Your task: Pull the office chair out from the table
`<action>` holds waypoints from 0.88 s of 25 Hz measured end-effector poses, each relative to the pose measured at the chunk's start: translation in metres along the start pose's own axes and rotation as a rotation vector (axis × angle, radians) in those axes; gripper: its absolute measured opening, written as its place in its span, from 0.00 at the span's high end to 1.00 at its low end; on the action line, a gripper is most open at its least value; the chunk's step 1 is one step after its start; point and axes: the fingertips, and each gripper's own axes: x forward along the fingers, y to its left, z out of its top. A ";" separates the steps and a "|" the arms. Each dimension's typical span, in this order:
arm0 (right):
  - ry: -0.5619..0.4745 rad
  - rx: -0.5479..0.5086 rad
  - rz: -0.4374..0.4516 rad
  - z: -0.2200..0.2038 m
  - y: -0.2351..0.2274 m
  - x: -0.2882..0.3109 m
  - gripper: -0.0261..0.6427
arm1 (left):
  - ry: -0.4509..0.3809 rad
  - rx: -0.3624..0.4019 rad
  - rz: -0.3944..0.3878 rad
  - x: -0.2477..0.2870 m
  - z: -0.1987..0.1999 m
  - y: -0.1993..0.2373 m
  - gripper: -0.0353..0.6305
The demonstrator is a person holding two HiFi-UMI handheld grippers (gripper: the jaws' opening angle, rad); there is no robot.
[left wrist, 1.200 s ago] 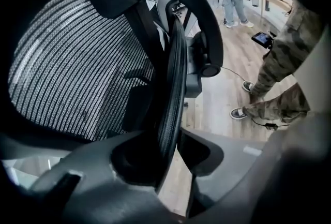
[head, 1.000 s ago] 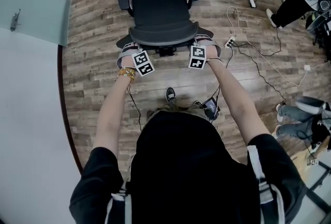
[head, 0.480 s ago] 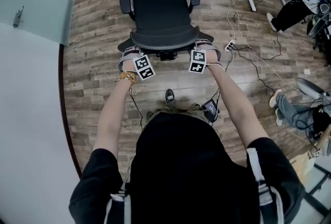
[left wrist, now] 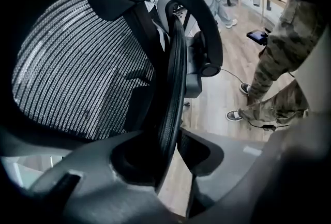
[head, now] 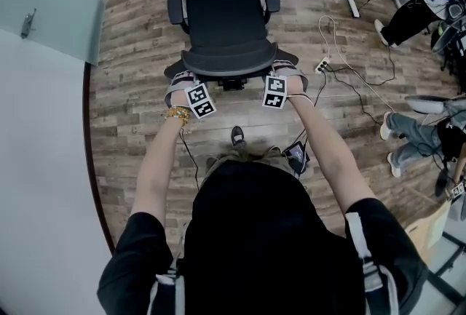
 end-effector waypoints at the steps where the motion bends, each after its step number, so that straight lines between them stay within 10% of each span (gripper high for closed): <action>1: 0.000 -0.001 -0.001 -0.001 0.002 -0.002 0.81 | 0.000 0.000 0.002 -0.001 0.001 -0.002 0.73; 22: -0.007 0.002 0.012 -0.005 0.037 -0.027 0.81 | 0.006 -0.016 0.014 -0.028 0.009 -0.038 0.72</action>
